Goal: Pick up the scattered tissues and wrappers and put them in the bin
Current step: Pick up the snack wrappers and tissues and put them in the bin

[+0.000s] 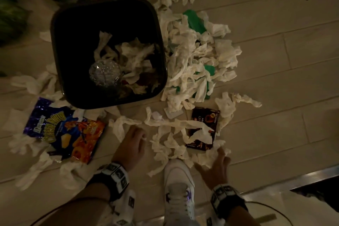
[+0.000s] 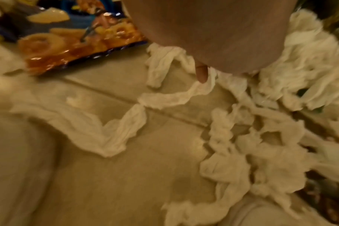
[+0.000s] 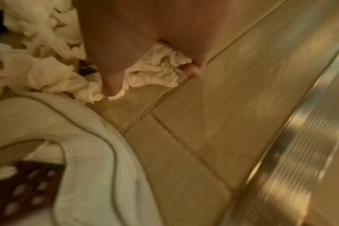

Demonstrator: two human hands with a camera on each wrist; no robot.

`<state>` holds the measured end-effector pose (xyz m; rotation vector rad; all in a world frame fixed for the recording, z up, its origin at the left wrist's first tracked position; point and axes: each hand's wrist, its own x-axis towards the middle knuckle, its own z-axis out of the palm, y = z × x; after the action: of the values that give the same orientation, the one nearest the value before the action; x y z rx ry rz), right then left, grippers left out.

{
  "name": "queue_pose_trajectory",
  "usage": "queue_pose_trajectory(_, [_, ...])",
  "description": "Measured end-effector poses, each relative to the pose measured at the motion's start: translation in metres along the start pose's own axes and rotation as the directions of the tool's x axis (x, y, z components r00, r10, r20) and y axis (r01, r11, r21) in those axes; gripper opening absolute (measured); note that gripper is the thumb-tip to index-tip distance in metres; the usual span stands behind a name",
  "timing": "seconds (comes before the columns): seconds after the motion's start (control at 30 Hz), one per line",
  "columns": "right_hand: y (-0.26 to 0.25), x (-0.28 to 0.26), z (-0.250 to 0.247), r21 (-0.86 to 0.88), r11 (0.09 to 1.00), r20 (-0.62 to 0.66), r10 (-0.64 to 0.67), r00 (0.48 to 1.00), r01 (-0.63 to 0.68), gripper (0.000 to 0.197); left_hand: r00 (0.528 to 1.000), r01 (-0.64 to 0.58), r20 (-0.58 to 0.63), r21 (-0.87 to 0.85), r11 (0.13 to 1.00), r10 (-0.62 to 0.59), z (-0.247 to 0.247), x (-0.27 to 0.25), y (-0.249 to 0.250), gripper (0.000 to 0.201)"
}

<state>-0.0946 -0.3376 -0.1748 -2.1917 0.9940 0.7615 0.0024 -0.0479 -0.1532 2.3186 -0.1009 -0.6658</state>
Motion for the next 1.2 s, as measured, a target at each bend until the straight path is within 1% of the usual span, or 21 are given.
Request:
queue_pose_trajectory(0.03, [-0.003, 0.003, 0.006, 0.034, 0.999, -0.006, 0.02, 1.0, -0.02, 0.101, 0.999, -0.021, -0.034, -0.001, 1.0, 0.021, -0.006, 0.009, 0.008, 0.027])
queue_pose_trajectory(0.1, [-0.01, 0.007, 0.011, 0.062, 0.998, -0.008, -0.034, 0.999, 0.034, 0.075, 0.999, -0.025, -0.029, 0.029, 0.999, 0.026, -0.007, 0.022, 0.014, 0.036])
queue_pose_trajectory(0.17, [-0.011, 0.008, 0.01, 0.019, 0.985, -0.022, -0.174, 0.985, 0.174, 0.044, 0.999, -0.009, 0.041, 0.136, 0.991, 0.003, -0.001, 0.03, 0.02, 0.049])
queue_pose_trajectory(0.2, [-0.011, 0.008, 0.007, 0.01, 0.975, -0.05, -0.223, 0.974, 0.223, 0.035, 0.995, -0.013, 0.101, 0.197, 0.98, -0.007, 0.005, 0.031, 0.023, 0.059])
queue_pose_trajectory(0.27, [-0.018, 0.009, -0.007, 0.025, 0.953, -0.14, -0.295, 0.945, 0.301, 0.027, 0.965, -0.05, 0.26, 0.286, 0.957, -0.027, 0.022, 0.03, 0.028, 0.085])
queue_pose_trajectory(0.33, [-0.03, 0.01, -0.023, 0.035, 0.904, -0.254, -0.404, 0.879, 0.426, 0.029, 0.931, -0.095, 0.36, 0.395, 0.914, -0.059, 0.043, 0.026, 0.027, 0.1])
queue_pose_trajectory(0.37, [-0.038, 0.011, -0.032, 0.02, 0.879, -0.297, -0.45, 0.842, 0.477, 0.033, 0.931, -0.097, 0.358, 0.435, 0.895, -0.073, 0.049, 0.024, 0.023, 0.098])
queue_pose_trajectory(0.43, [-0.052, 0.023, -0.043, -0.027, 0.852, -0.357, -0.496, 0.791, 0.522, 0.036, 0.947, -0.079, 0.313, 0.448, 0.89, -0.073, 0.052, 0.023, 0.015, 0.08])
queue_pose_trajectory(0.47, [-0.057, 0.03, -0.046, -0.056, 0.848, -0.374, -0.507, 0.776, 0.527, 0.038, 0.947, -0.102, 0.318, 0.444, 0.89, -0.05, 0.05, 0.022, 0.011, 0.071])
queue_pose_trajectory(0.53, [-0.067, 0.049, -0.048, -0.125, 0.845, -0.371, -0.526, 0.765, 0.521, 0.04, 0.933, -0.22, 0.355, 0.44, 0.871, 0.057, 0.047, 0.02, 0.0, 0.056])
queue_pose_trajectory(0.57, [-0.073, 0.058, -0.048, -0.179, 0.847, -0.345, -0.531, 0.774, 0.501, 0.038, 0.924, -0.25, 0.373, 0.413, 0.876, 0.087, 0.045, 0.017, -0.007, 0.049])
queue_pose_trajectory(0.63, [-0.08, 0.077, -0.048, -0.29, 0.859, -0.291, -0.5, 0.816, 0.423, 0.036, 0.926, -0.198, 0.372, 0.347, 0.917, 0.059, 0.037, 0.015, -0.014, 0.04])
queue_pose_trajectory(0.67, [-0.082, 0.087, -0.048, -0.296, 0.883, -0.285, -0.446, 0.848, 0.365, 0.037, 0.932, -0.16, 0.362, 0.32, 0.934, 0.036, 0.033, 0.013, -0.017, 0.039])
queue_pose_trajectory(0.73, [-0.084, 0.106, -0.054, -0.18, 0.953, -0.303, -0.29, 0.908, 0.244, 0.042, 0.948, -0.097, 0.32, 0.279, 0.955, 0.003, 0.021, 0.009, -0.024, 0.037])
queue_pose_trajectory(0.77, [-0.085, 0.116, -0.057, -0.112, 0.974, -0.283, -0.22, 0.933, 0.196, 0.044, 0.951, -0.078, 0.308, 0.266, 0.961, -0.008, 0.013, 0.006, -0.027, 0.034])
queue_pose_trajectory(0.8, [-0.087, 0.124, -0.061, -0.087, 0.982, -0.25, -0.187, 0.95, 0.17, 0.043, 0.953, -0.074, 0.302, 0.256, 0.964, -0.006, 0.004, 0.004, -0.029, 0.03])
queue_pose_trajectory(0.9, [-0.092, 0.13, -0.074, -0.138, 0.978, -0.165, -0.176, 0.97, 0.154, 0.032, 0.958, -0.116, 0.282, 0.208, 0.971, 0.054, -0.024, -0.003, -0.027, 0.019])
queue_pose_trajectory(1.0, [-0.101, 0.102, -0.091, -0.054, 0.976, -0.219, -0.216, 0.952, 0.209, 0.024, 0.965, -0.158, 0.232, 0.149, 0.976, 0.121, -0.056, -0.011, -0.001, 0.015])
queue_pose_trajectory(1.07, [-0.116, 0.069, -0.108, 0.082, 0.963, -0.281, -0.227, 0.933, 0.258, 0.02, 0.981, -0.154, 0.133, 0.078, 0.985, 0.143, -0.083, -0.017, 0.031, 0.008])
queue_pose_trajectory(1.1, [-0.129, 0.047, -0.118, 0.127, 0.948, -0.308, -0.242, 0.92, 0.292, 0.024, 0.986, -0.151, 0.071, 0.033, 0.988, 0.148, -0.1, -0.021, 0.051, 0.007])
queue_pose_trajectory(1.2, [-0.181, -0.026, -0.145, 0.248, 0.875, -0.342, -0.323, 0.883, 0.416, 0.054, 0.978, -0.175, -0.126, -0.075, 0.982, 0.165, -0.157, -0.03, 0.107, 0.01])
